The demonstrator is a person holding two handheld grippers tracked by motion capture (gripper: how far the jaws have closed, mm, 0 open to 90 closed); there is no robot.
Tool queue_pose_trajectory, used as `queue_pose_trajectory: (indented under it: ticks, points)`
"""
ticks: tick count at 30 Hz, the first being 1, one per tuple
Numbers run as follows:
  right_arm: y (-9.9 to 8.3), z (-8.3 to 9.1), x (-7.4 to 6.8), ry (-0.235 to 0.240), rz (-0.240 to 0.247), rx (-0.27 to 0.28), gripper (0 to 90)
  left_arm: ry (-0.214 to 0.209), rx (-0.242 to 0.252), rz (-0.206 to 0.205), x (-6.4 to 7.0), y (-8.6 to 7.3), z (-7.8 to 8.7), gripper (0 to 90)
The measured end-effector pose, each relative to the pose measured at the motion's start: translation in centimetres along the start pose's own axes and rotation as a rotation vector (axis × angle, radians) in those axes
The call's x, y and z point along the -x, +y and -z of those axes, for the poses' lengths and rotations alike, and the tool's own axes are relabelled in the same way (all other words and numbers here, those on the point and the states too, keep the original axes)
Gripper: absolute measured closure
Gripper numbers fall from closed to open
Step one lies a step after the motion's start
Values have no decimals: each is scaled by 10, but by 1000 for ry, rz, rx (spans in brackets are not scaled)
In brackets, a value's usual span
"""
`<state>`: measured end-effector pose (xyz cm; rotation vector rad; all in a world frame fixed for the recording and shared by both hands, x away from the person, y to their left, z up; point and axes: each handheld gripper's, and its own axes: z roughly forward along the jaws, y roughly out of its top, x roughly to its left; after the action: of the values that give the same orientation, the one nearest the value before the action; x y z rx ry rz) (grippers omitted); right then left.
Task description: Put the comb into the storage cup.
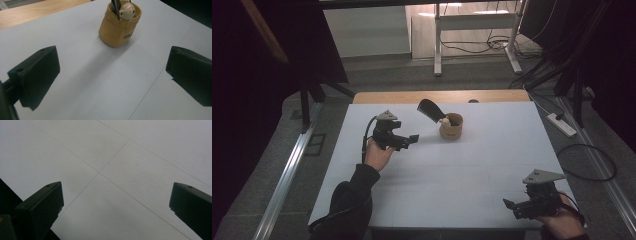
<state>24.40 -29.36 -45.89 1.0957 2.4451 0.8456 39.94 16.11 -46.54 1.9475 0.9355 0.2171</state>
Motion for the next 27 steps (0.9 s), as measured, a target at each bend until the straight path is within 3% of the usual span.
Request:
queue_pose_trajectory:
  ticks: [11, 21, 27]
  points:
    - [0, 0, 0, 2, 3, 0, 0, 16, -11, -4, 6, -7, 10, 0]
    - [0, 0, -1, 2, 5, -2, 0, 25, -34, -33, 15, -12, 14, 0]
    - [0, 0, -1, 3, 5, -2, 0, 25, -28, -26, 19, -15, 21, 0]
